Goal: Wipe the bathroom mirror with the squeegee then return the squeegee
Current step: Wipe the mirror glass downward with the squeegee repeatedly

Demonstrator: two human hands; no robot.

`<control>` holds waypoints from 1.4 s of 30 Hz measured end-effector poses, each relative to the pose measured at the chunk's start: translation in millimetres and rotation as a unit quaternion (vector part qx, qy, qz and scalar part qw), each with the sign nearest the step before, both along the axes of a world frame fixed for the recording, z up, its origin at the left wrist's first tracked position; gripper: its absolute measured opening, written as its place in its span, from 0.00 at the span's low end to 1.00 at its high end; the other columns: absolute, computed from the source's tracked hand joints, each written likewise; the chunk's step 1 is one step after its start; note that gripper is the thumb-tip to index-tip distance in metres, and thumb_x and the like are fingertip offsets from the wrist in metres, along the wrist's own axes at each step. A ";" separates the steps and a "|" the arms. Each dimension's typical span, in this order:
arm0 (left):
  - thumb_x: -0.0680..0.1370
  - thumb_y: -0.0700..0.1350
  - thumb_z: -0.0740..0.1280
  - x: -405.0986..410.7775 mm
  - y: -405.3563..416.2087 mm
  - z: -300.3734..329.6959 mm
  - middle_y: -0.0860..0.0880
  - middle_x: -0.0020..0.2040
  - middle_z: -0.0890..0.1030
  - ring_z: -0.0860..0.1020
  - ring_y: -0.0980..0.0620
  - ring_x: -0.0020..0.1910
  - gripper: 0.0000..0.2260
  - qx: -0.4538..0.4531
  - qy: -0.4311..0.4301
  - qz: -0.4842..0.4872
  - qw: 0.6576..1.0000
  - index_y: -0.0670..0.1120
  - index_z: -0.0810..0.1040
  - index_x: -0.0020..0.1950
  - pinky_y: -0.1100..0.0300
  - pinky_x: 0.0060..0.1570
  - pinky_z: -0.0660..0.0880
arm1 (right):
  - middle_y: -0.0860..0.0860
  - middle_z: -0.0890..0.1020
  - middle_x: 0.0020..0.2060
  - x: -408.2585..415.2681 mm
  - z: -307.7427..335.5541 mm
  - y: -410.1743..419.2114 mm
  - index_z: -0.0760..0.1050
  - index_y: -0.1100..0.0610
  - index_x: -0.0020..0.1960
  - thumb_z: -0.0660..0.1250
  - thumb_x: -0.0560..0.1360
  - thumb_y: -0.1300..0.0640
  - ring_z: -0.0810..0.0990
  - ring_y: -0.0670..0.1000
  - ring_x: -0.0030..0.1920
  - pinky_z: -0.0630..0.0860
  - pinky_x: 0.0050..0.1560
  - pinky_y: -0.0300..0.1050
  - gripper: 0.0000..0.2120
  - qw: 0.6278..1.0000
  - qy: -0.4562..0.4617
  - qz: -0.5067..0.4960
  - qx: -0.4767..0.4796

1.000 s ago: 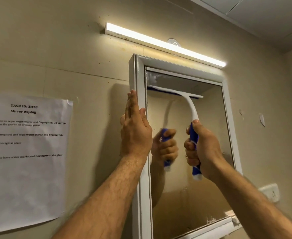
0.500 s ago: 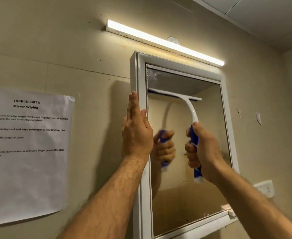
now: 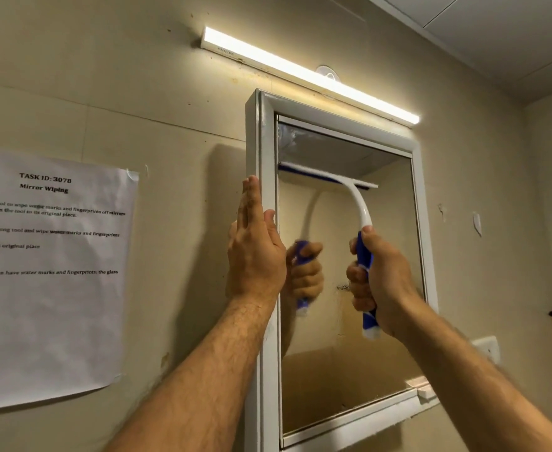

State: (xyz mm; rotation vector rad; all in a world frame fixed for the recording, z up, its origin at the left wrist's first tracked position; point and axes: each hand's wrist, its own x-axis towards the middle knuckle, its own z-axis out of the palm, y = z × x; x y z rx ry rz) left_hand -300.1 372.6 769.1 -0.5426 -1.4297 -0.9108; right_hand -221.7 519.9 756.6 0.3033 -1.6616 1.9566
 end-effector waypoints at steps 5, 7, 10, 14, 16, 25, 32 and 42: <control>0.82 0.52 0.49 -1.1 -0.2 -1.6 0.53 0.78 0.58 0.58 0.63 0.64 0.25 0.001 0.006 0.000 1.000 0.52 0.52 0.80 0.76 0.52 0.57 | 0.50 0.68 0.25 6.8 -19.3 9.8 0.70 0.57 0.44 0.55 0.80 0.41 0.61 0.48 0.24 0.61 0.25 0.40 0.19 1.000 -0.016 0.003 0.005; 0.82 0.52 0.49 -1.1 -0.1 -2.2 0.53 0.78 0.59 0.59 0.63 0.62 0.25 0.002 0.006 0.001 1.000 0.52 0.53 0.79 0.77 0.50 0.56 | 0.50 0.68 0.27 6.0 -4.7 11.9 0.70 0.57 0.45 0.55 0.81 0.42 0.61 0.47 0.24 0.61 0.24 0.40 0.18 1.000 0.008 -0.013 0.010; 0.83 0.51 0.50 -0.3 -0.5 -3.3 0.53 0.78 0.60 0.59 0.64 0.60 0.24 0.002 -0.002 0.004 1.000 0.52 0.53 0.79 0.78 0.45 0.56 | 0.52 0.71 0.33 0.9 26.7 9.3 0.70 0.56 0.50 0.54 0.81 0.44 0.63 0.46 0.24 0.63 0.22 0.39 0.16 0.997 0.065 -0.033 0.023; 0.83 0.51 0.48 0.1 -0.3 -3.8 0.52 0.78 0.60 0.60 0.64 0.58 0.24 0.003 -0.008 0.006 1.000 0.52 0.53 0.79 0.78 0.44 0.55 | 0.54 0.72 0.37 -4.3 45.7 5.7 0.73 0.54 0.57 0.55 0.82 0.45 0.65 0.46 0.24 0.65 0.22 0.39 0.15 0.993 0.110 -0.039 0.027; 0.83 0.51 0.47 1.5 -0.2 -4.4 0.51 0.78 0.61 0.61 0.63 0.57 0.24 0.000 -0.007 0.004 1.000 0.51 0.53 0.79 0.78 0.43 0.56 | 0.53 0.73 0.34 -3.8 36.0 6.2 0.75 0.53 0.59 0.55 0.82 0.45 0.65 0.46 0.24 0.65 0.23 0.39 0.16 0.994 0.109 -0.019 0.017; 0.82 0.54 0.47 2.5 -0.3 -6.6 0.52 0.77 0.61 0.61 0.63 0.57 0.25 -0.003 -0.009 0.001 1.000 0.52 0.53 0.79 0.77 0.43 0.55 | 0.51 0.71 0.30 -4.6 27.0 0.2 0.75 0.55 0.58 0.55 0.82 0.46 0.64 0.46 0.23 0.64 0.22 0.39 0.17 0.992 0.127 -0.013 -0.003; 0.82 0.52 0.49 1.9 -1.3 -8.3 0.51 0.78 0.60 0.61 0.63 0.57 0.25 -0.009 -0.012 0.001 1.000 0.52 0.52 0.79 0.77 0.44 0.55 | 0.52 0.71 0.30 -10.0 39.8 -1.6 0.75 0.55 0.58 0.55 0.82 0.45 0.64 0.46 0.24 0.64 0.22 0.39 0.17 0.992 0.126 -0.012 -0.001; 0.79 0.63 0.38 1.2 -2.0 -10.2 0.50 0.77 0.63 0.63 0.62 0.56 0.31 -0.008 0.002 -0.015 1.000 0.52 0.53 0.79 0.77 0.45 0.57 | 0.52 0.71 0.30 -11.2 44.4 8.1 0.75 0.55 0.58 0.55 0.82 0.46 0.64 0.46 0.23 0.65 0.22 0.38 0.17 0.990 0.138 -0.033 -0.021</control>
